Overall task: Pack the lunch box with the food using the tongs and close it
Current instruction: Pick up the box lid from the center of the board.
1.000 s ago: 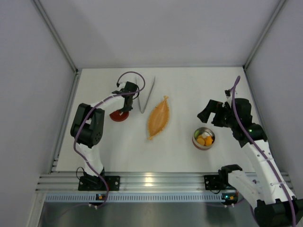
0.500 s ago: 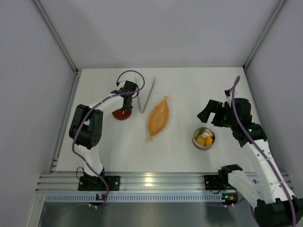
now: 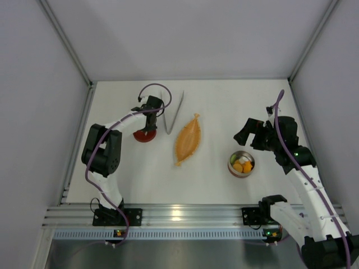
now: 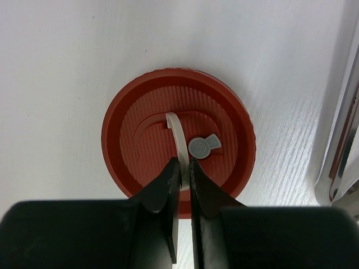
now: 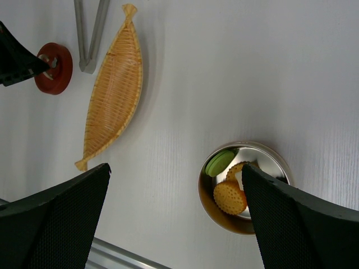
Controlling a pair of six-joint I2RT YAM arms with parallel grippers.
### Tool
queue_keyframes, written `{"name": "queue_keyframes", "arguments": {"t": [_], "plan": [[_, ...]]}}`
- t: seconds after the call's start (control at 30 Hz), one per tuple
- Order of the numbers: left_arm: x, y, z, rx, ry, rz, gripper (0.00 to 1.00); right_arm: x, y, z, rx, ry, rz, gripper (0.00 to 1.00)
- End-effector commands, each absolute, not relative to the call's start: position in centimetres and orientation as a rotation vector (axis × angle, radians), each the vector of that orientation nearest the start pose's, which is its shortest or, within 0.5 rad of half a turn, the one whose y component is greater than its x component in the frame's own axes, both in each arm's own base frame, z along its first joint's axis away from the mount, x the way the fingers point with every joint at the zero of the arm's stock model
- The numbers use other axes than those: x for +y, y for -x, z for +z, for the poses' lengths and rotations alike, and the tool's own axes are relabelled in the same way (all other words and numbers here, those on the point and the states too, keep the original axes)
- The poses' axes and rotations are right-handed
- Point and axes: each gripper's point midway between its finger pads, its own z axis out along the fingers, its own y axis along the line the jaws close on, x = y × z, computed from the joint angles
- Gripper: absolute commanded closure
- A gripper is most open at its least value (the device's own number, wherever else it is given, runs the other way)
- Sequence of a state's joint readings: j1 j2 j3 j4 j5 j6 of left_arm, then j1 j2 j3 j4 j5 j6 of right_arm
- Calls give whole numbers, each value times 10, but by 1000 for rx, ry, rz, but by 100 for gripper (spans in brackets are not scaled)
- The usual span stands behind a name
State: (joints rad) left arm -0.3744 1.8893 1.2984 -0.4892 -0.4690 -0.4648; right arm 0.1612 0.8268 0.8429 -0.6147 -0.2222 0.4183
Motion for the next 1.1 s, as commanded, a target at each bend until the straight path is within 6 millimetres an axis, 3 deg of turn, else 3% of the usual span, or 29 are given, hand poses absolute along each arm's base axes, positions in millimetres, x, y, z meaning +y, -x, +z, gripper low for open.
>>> {"name": "queue_keyframes", "arguments": {"t": [0.0, 0.6, 1.07], "plan": [[-95, -415, 63, 2455, 269, 262, 100, 102, -260, 219, 2140, -105, 573, 1], [-94, -417, 134, 2350, 256, 252, 100, 102, -261, 220, 2141, -107, 571, 1], [-118, -414, 184, 2294, 184, 130, 100, 98, -261, 223, 2138, -114, 552, 0]]}}
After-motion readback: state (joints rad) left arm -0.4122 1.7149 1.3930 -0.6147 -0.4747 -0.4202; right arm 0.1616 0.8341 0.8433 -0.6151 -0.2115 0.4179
